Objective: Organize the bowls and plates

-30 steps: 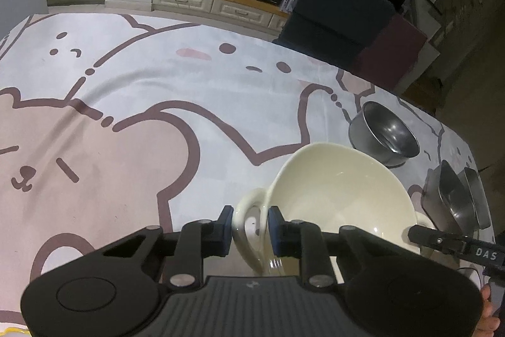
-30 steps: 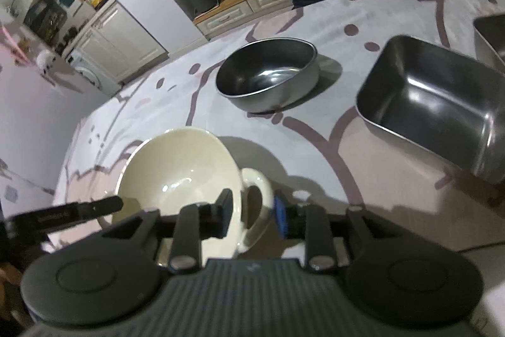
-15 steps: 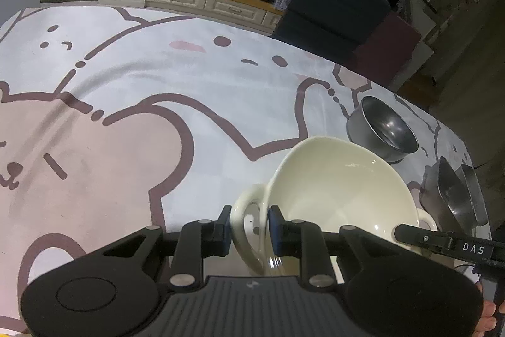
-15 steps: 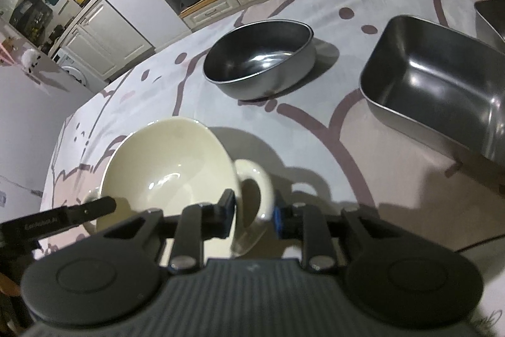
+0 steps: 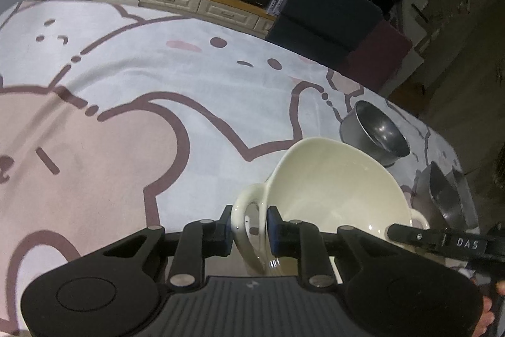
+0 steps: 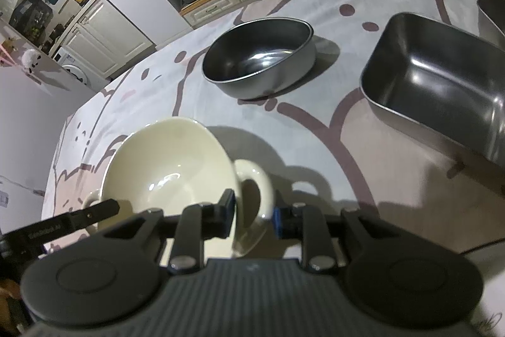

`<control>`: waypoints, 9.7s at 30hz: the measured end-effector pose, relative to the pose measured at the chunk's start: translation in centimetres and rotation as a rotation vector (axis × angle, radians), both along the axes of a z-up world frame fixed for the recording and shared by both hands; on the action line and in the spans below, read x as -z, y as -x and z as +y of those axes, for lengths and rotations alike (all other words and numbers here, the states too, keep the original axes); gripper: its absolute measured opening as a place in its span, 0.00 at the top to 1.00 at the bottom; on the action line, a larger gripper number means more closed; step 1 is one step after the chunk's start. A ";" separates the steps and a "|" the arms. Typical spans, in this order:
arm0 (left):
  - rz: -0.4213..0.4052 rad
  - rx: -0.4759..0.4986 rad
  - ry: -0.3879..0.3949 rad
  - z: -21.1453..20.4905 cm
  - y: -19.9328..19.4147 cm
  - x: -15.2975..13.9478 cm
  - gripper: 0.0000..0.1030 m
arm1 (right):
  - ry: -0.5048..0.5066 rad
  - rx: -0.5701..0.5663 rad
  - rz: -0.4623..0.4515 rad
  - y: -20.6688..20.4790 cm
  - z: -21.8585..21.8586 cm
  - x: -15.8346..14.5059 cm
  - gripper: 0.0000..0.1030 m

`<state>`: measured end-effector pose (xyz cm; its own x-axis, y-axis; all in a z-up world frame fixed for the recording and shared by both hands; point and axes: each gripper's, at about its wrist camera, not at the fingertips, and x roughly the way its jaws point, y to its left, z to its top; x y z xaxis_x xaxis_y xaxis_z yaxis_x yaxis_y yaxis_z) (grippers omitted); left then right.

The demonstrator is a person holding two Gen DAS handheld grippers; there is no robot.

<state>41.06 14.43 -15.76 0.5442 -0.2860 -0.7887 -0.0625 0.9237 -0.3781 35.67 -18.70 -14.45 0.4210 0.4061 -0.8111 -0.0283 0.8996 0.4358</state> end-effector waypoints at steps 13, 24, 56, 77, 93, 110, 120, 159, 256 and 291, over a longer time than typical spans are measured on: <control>-0.021 0.000 -0.005 -0.4 0.2 0.1 0.79 | 0.084 -0.076 -0.076 0.3 1.0 -0.3 0.70; -0.084 0.045 -0.003 -2.1 0.9 -2.0 0.79 | 0.176 -0.098 -0.168 0.7 1.2 -1.7 0.74; -0.020 0.078 -0.042 -2.2 0.0 0.1 0.78 | 0.086 -0.115 -0.090 -0.2 -0.9 -0.6 0.69; -0.143 0.106 -0.033 -4.2 3.1 -5.8 0.79 | 0.156 -0.191 -0.261 2.8 -1.7 -5.6 0.69; -0.202 0.215 0.046 -12.7 9.0 -9.8 0.80 | 0.160 -0.052 -0.315 11.5 -10.4 -11.0 0.69; -0.117 0.302 0.063 -19.7 11.8 -4.5 0.76 | 0.274 0.031 -0.224 16.8 -16.5 -9.2 0.69; -0.087 0.294 0.020 -20.0 11.2 -1.8 0.71 | 0.350 -0.008 -0.181 17.1 -15.7 -7.5 0.69; -0.011 0.301 0.036 -21.6 10.2 1.6 0.66 | 0.440 -0.015 -0.131 15.3 -15.3 -6.5 0.70; -0.016 0.406 -0.105 -23.3 11.1 -0.9 0.12 | 0.245 0.003 0.029 13.0 -18.4 -2.2 0.34; -0.200 -0.045 -0.335 4.0 18.3 -11.2 0.00 | 0.010 -0.204 -0.365 11.9 4.1 -11.1 0.00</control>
<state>22.72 18.48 -4.55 0.7027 -0.0031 -0.7115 -0.0611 0.9960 -0.0646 23.77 -14.56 -3.40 0.5938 0.5038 -0.6274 -0.3571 0.8637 0.3556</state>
